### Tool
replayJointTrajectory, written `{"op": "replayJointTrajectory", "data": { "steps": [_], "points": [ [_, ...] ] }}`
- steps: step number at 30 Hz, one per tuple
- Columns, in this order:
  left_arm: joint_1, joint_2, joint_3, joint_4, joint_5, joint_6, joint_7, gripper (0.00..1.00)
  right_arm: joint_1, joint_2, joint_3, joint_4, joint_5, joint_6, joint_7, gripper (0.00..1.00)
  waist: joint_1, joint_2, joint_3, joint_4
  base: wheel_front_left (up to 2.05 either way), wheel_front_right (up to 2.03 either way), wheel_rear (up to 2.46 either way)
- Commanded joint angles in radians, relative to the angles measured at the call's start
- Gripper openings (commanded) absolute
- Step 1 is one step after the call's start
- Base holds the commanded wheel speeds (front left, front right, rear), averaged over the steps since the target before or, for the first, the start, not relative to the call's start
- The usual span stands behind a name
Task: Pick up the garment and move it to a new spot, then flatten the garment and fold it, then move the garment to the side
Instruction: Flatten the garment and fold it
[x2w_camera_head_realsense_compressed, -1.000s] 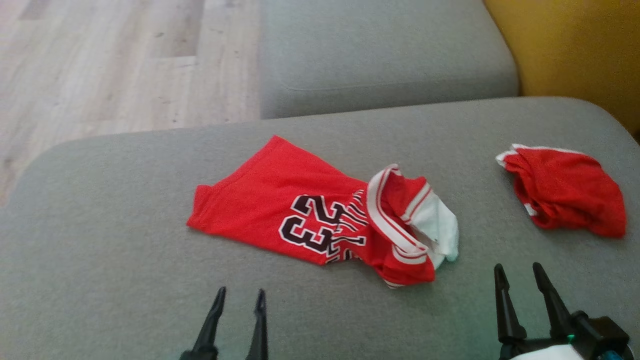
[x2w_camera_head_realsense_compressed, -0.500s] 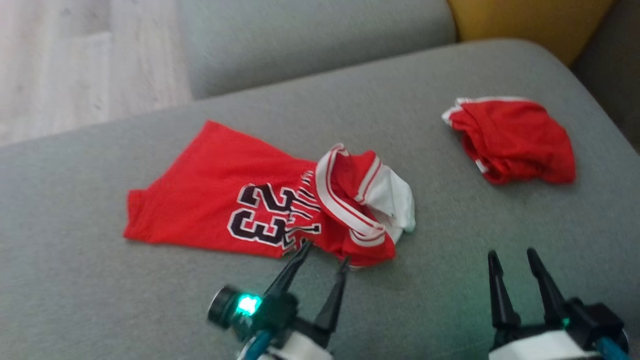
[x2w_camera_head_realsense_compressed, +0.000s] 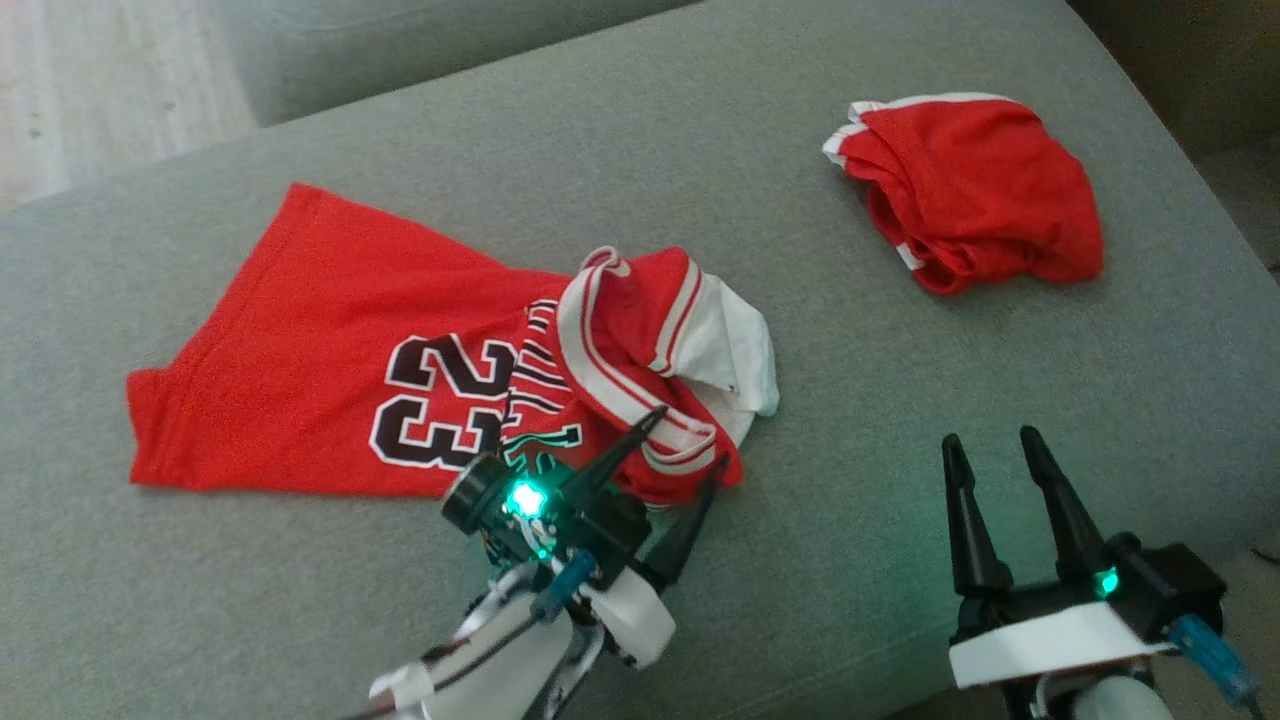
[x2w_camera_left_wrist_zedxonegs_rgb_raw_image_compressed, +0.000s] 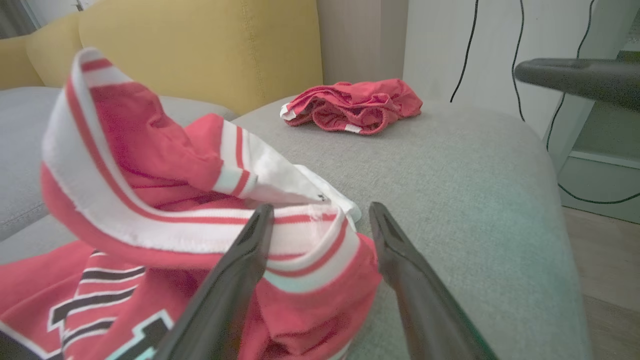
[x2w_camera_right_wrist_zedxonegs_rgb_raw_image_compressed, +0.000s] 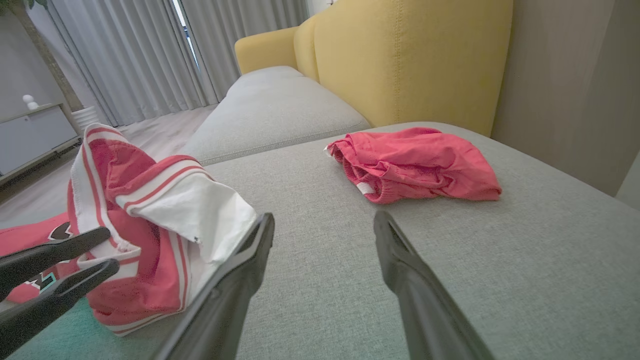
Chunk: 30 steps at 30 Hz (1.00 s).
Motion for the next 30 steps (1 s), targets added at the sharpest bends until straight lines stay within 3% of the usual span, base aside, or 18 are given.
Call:
{"op": "replayJointTrajectory", "data": {
  "steps": [1,4,6,7,14,21,30],
  "points": [
    [-0.042,-0.005,0.017,-0.012,-0.008,0.006,-0.003,1.00,-0.036,-0.007,0.023,-0.027,0.009,-0.001,-0.006,1.00,-0.0002,0.0000,0.013,-0.014,0.00,0.00,0.00],
    [-0.070,-0.005,-0.005,0.049,-0.040,-0.004,0.028,0.99,-0.045,-0.007,0.024,-0.027,0.013,-0.001,-0.006,1.00,-0.0002,0.0000,0.025,-0.027,0.00,0.00,0.00],
    [-0.082,-0.005,-0.015,0.067,-0.071,-0.011,0.036,0.28,-0.047,-0.007,0.021,-0.027,0.016,-0.001,-0.006,1.00,-0.0002,0.0000,0.030,-0.030,0.00,0.00,0.00],
    [-0.089,-0.005,-0.023,0.076,-0.081,-0.013,0.041,0.00,-0.047,-0.007,0.020,-0.027,0.016,-0.001,-0.006,1.00,-0.0002,0.0000,0.033,-0.031,0.00,0.00,0.00],
    [-0.144,-0.005,-0.047,0.094,-0.127,-0.011,0.019,0.00,-0.052,-0.007,0.024,-0.024,0.025,-0.001,-0.006,1.00,-0.0002,0.0000,0.032,-0.035,0.00,0.00,0.00],
    [-0.250,-0.005,-0.016,0.012,-0.154,-0.033,-0.004,0.00,-0.044,-0.007,0.023,-0.021,0.025,-0.001,-0.006,1.00,-0.0002,0.0000,0.004,-0.031,0.00,0.00,0.00],
    [-0.619,0.044,0.113,-0.093,-0.155,-0.109,-0.008,0.00,-0.032,-0.007,0.029,-0.019,0.020,-0.001,-0.006,1.00,-0.0002,0.0000,-0.034,0.001,0.00,0.00,0.00]
  ]
}}
